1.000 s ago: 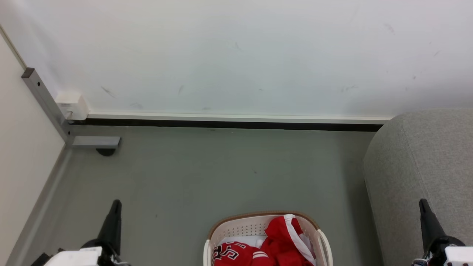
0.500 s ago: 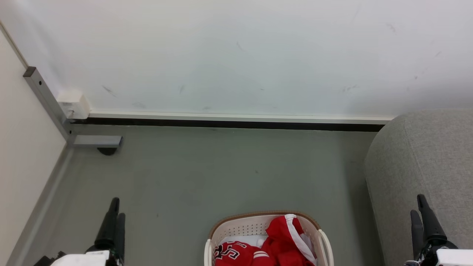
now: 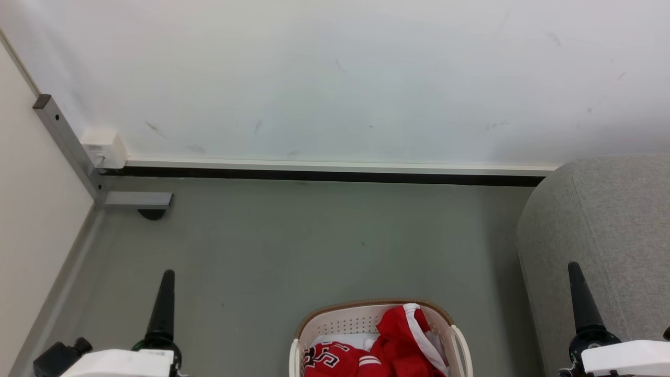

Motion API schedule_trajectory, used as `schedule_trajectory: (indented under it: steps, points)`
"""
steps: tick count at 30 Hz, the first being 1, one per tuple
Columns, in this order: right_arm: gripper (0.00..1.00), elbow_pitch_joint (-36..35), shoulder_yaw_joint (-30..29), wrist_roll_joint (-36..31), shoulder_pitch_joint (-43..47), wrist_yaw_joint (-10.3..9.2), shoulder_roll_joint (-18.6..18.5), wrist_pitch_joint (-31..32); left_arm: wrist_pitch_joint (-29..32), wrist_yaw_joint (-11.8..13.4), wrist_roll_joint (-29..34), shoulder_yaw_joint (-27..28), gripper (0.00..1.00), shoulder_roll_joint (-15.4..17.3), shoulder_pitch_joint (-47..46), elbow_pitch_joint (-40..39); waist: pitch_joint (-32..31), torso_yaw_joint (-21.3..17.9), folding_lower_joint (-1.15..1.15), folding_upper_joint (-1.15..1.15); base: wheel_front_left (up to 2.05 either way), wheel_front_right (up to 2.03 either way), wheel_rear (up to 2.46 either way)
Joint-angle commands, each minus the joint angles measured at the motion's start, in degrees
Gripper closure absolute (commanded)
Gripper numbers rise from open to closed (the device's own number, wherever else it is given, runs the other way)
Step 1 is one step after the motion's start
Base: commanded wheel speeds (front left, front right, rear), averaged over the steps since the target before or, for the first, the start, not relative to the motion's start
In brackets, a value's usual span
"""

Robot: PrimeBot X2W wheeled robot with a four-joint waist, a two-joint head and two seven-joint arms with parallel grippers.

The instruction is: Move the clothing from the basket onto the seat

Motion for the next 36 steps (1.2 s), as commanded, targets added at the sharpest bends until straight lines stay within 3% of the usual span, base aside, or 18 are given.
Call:
schedule_trajectory:
  steps: [1,18,27,36]
  points:
    - [0.0,-1.2,0.2,-2.7,-1.5,-0.03,-0.3,-0.8,-0.7,0.3,3.3,-0.2,0.0,0.4,-1.1,-1.4,0.0,-0.1,0.0,0.0,0.0,0.0,0.0]
    - [0.0,-0.5,2.1,-20.7,-1.3,-0.04,-0.9,-4.3,-4.1,3.2,23.1,-2.7,0.0,0.6,-0.1,-2.3,-0.7,0.1,0.0,0.0,0.0,0.0,0.0]
    - [0.0,3.6,5.0,-26.6,-1.9,-0.05,-1.6,-5.9,-5.8,3.8,30.3,-4.1,0.0,0.9,0.4,-1.0,-0.8,0.2,0.0,0.0,0.0,0.0,0.0]
    - [0.0,3.5,5.5,-31.7,-2.5,-0.06,-1.6,-7.2,-7.1,4.5,35.9,-4.9,0.0,1.1,0.2,-0.7,-0.8,0.2,0.0,0.0,0.0,0.0,0.0]
